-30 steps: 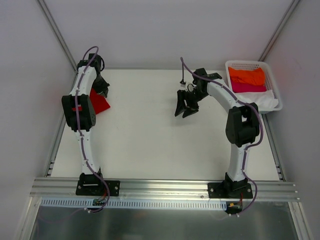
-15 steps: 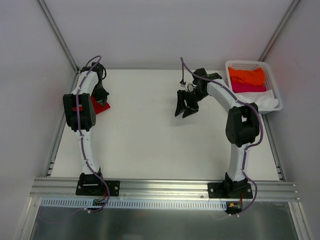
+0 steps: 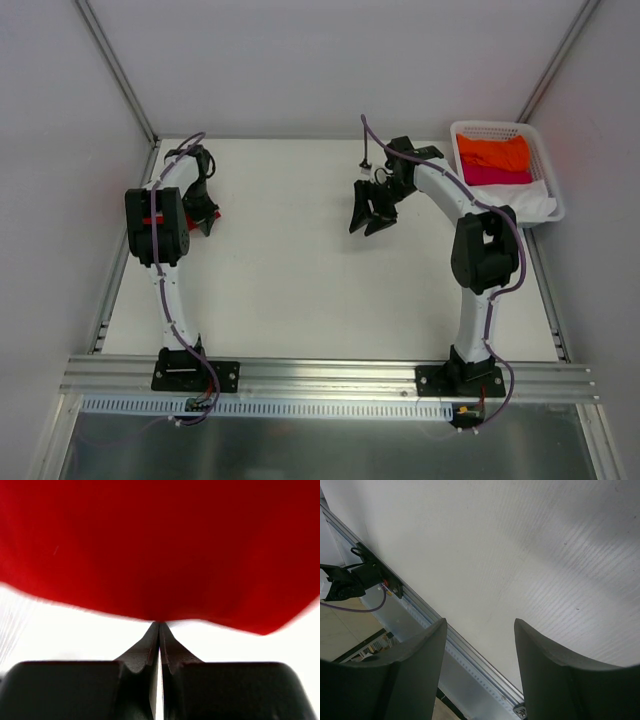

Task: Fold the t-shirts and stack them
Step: Put the neatly folded tshirt into the corner of the board with the left arm

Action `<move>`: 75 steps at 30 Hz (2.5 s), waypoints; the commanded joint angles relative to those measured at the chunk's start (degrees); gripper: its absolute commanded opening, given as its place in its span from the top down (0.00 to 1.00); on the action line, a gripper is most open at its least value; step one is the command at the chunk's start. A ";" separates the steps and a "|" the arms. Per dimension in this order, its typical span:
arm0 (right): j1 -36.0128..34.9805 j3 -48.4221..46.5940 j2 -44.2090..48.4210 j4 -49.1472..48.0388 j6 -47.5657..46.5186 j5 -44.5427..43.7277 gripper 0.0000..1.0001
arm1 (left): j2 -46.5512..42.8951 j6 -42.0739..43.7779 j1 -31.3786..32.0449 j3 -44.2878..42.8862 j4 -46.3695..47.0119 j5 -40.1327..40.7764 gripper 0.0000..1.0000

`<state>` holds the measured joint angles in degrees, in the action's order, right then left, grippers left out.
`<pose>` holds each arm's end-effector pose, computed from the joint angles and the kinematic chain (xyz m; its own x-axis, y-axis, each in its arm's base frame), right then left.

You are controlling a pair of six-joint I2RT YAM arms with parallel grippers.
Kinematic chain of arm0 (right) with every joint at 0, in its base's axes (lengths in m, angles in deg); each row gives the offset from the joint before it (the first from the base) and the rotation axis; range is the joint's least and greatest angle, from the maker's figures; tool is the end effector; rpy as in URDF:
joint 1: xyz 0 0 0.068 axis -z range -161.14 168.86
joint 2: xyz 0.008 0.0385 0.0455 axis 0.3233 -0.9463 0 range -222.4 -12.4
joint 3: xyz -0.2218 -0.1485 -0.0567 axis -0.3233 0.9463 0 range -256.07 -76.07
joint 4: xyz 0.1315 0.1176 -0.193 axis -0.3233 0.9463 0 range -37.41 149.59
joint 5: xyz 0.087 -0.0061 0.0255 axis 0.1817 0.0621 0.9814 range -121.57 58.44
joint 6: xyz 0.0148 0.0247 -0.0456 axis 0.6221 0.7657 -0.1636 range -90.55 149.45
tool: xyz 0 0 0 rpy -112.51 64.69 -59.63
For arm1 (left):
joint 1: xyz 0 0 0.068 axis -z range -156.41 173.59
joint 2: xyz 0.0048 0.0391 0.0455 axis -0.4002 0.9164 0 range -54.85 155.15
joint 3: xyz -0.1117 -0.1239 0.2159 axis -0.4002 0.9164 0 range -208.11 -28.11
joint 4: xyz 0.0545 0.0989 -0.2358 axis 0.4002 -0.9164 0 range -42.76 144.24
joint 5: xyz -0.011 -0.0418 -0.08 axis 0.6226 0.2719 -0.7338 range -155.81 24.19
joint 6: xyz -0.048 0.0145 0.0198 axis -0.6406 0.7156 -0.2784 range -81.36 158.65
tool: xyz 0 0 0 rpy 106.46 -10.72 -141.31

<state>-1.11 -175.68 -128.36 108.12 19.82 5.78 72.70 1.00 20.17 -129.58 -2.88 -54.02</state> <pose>0.3868 0.1634 0.2423 -0.8055 -0.4343 -0.4031 -0.5920 0.6188 0.5163 0.4391 0.0336 0.1608 -0.7344 -0.6429 -0.2176 -0.6708 0.7363 0.0883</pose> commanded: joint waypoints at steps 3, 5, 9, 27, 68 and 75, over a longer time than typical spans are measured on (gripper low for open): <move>0.02 -1.64 -1.02 1.25 -0.22 2.03 0.40 | -5.46 -4.79 -1.32 8.30 -2.38 0.88 1.00; 0.02 -1.64 -1.20 1.16 -0.13 2.12 0.40 | -6.95 -6.82 -1.85 11.28 -2.29 -1.07 1.00; -0.07 -1.46 -0.93 1.16 -0.39 2.12 0.40 | -10.20 -8.05 -1.77 14.19 -2.03 -0.98 1.00; 0.02 -1.72 -1.55 1.16 -1.01 2.73 0.40 | -13.82 -3.75 -4.75 4.61 12.99 -6.07 1.00; 0.72 -5.68 -4.98 3.45 -0.74 4.67 0.40 | -17.16 -4.19 -12.05 18.42 6.94 -0.98 1.00; 0.98 -9.36 -3.92 3.27 0.57 3.62 0.28 | -19.87 -3.67 -9.78 13.77 7.29 -1.78 1.00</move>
<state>-0.47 -180.36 -134.11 110.09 20.23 9.34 56.76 -2.52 8.72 -111.55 5.75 -57.65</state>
